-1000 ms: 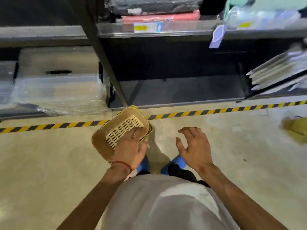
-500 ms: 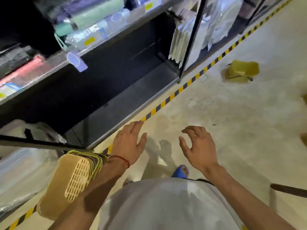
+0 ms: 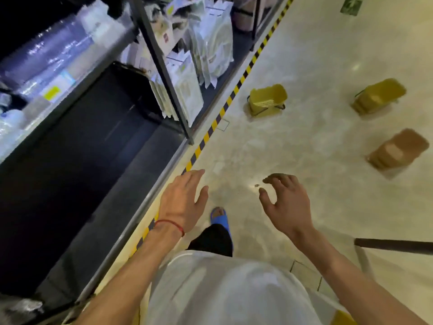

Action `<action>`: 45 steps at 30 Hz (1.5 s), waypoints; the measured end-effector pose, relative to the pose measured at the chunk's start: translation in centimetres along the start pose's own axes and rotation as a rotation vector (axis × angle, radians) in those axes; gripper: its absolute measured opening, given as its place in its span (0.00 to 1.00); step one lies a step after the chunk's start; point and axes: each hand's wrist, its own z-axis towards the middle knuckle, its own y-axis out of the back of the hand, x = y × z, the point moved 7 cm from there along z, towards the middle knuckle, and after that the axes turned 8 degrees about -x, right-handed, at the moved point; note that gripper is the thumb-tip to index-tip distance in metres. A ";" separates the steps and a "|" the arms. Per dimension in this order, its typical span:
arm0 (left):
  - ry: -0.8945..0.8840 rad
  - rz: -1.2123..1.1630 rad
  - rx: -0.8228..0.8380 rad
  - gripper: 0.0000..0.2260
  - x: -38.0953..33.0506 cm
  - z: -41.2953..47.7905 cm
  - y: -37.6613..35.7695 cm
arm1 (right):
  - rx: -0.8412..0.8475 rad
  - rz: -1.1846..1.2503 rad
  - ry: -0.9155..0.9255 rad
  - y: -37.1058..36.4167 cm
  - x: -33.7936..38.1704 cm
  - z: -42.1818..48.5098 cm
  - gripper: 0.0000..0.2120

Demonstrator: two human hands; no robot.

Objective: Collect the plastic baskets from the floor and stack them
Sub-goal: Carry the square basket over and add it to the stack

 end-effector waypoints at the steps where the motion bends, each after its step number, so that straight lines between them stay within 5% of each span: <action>1: -0.021 0.003 0.005 0.19 -0.7 2.0 -0.6 | -0.018 0.002 -0.026 0.2 -1.1 1.6 0.17; 19: -0.273 -0.027 0.117 0.20 -14.8 39.6 -11.4 | -0.114 -0.078 -0.314 3.0 -16.9 32.0 0.10; 37: 0.035 -0.009 0.028 0.19 -24.5 65.2 -20.8 | 0.110 -0.052 -0.094 0.6 -33.2 65.9 0.10; 45: 0.138 -0.035 0.184 0.17 -21.8 74.2 -28.7 | 0.170 -0.075 -0.135 -6.8 -37.0 75.6 0.14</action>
